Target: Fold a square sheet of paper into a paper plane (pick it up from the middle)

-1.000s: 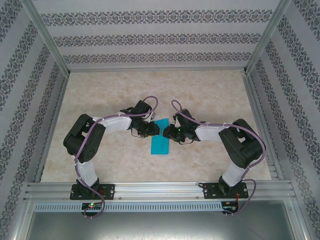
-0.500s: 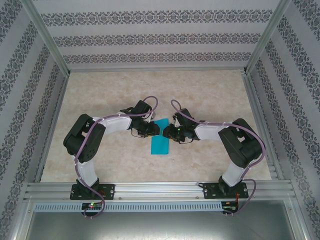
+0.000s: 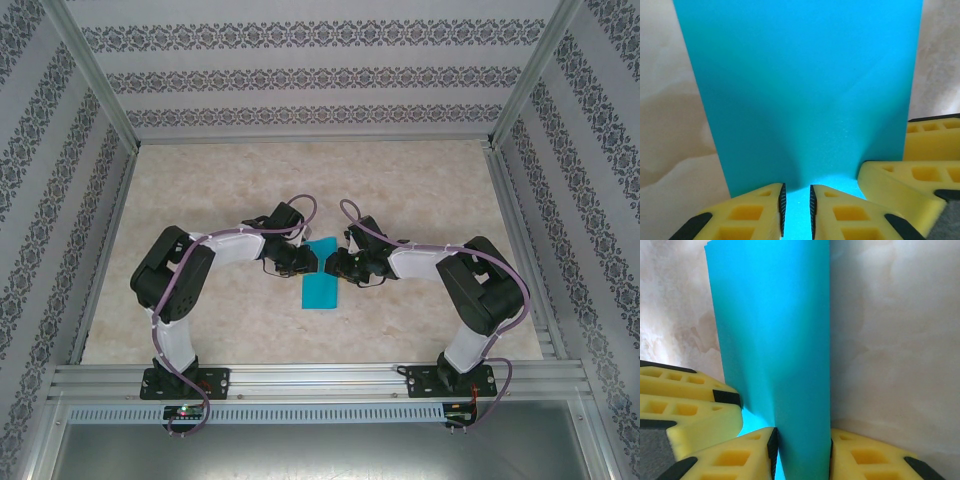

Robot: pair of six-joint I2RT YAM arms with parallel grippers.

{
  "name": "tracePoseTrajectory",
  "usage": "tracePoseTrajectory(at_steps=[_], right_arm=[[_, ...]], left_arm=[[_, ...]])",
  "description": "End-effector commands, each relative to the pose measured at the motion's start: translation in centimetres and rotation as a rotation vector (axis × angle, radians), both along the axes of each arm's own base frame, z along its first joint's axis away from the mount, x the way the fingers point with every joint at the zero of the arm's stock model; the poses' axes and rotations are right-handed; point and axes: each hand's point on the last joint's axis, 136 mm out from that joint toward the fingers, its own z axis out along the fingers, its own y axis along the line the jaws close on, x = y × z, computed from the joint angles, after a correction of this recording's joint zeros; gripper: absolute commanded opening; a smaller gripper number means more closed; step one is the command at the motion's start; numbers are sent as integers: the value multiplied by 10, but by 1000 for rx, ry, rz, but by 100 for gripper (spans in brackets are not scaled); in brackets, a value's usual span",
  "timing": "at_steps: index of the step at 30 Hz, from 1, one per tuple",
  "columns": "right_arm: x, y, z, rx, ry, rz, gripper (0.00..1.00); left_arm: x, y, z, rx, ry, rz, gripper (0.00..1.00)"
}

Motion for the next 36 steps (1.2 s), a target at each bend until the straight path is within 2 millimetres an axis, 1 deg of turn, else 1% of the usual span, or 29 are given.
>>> tracePoseTrajectory(at_steps=[1, 3, 7, 10, 13, 16, 19, 21, 23, 25, 28, 30, 33, 36], right_arm=[[-4, -16, -24, -114, 22, -15, 32], [-5, -16, -24, -114, 20, -15, 32], [-3, -16, -19, -111, 10, -16, 33], [-2, -16, -13, -113, -3, -14, 35], [0, -19, -4, -117, -20, -16, 38], [2, -26, 8, -134, -41, -20, 41], [3, -38, 20, -156, -63, -31, 45], [3, -46, 28, -172, -79, -36, 46], [3, -49, 38, -164, -96, -42, 46], [2, -43, 49, -108, -106, -41, 42], [3, -20, 64, 22, -107, -31, 31], [1, -7, 67, 35, -104, 0, 27], [0, 7, 60, 55, -75, 20, 23], [2, 10, 46, 39, -43, 24, 19]], left_arm=[[-10, 4, -17, 45, 25, -35, 23], [-12, 9, -24, 81, 34, -40, 20], [-17, 15, -37, 127, 54, -47, 20], [-22, 24, -49, 182, 69, -56, 20], [-26, 28, -57, 210, 81, -66, 19], [-28, 30, -62, 223, 86, -72, 20], [-29, 30, -65, 219, 91, -74, 19], [-28, 29, -65, 217, 89, -76, 20], [-28, 29, -67, 218, 91, -77, 19], [-29, 29, -68, 217, 92, -81, 19], [-29, 28, -69, 215, 93, -85, 20], [-28, 28, -69, 215, 92, -86, 20], [-29, 28, -68, 215, 92, -88, 20], [-29, 29, -68, 220, 91, -89, 20]])
